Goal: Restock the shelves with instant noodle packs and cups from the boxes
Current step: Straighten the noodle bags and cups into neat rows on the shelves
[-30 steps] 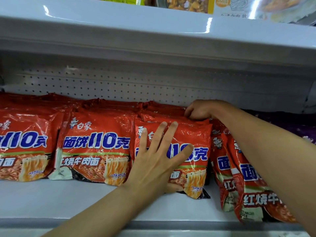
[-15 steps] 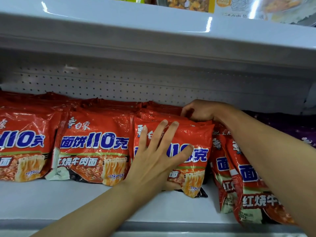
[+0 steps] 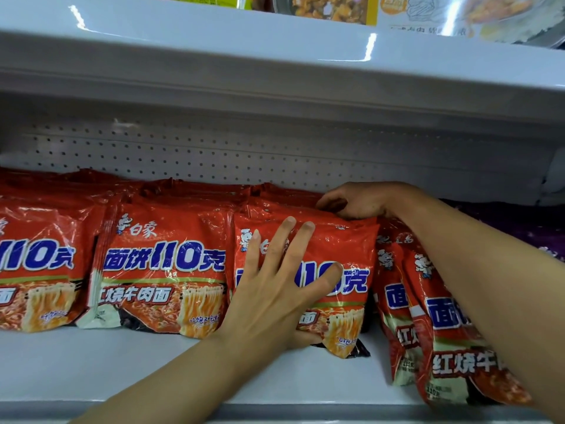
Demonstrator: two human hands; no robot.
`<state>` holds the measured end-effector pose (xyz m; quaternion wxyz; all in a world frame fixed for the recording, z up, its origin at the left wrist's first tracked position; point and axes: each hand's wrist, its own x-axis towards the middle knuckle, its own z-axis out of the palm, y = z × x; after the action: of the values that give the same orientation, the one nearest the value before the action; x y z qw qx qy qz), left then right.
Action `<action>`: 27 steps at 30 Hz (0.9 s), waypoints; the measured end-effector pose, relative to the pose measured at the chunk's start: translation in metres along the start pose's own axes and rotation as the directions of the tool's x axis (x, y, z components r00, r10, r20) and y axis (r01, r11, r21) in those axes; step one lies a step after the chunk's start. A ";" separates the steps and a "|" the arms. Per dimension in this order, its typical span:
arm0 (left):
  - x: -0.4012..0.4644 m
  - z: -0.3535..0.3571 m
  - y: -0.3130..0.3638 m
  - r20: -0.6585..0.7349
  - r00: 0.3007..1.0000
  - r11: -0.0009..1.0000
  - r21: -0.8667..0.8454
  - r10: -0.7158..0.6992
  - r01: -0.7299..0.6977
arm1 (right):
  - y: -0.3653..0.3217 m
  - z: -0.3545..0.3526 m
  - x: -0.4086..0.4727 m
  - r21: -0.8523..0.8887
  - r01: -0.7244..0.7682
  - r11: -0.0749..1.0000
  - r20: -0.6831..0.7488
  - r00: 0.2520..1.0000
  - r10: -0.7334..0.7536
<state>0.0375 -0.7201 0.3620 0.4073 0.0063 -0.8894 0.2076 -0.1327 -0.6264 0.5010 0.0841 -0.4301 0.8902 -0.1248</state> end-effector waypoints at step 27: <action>0.004 0.007 -0.002 -0.021 1.000 1.000 0.019 0.009 -0.009 | -0.002 0.007 0.016 0.039 0.124 0.992 -0.125 0.985 -0.118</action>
<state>0.0302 -0.7240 0.3621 0.4155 0.0040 -0.8831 0.2180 -0.1396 -0.6409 0.4944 0.0316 -0.4729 0.8627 -0.1764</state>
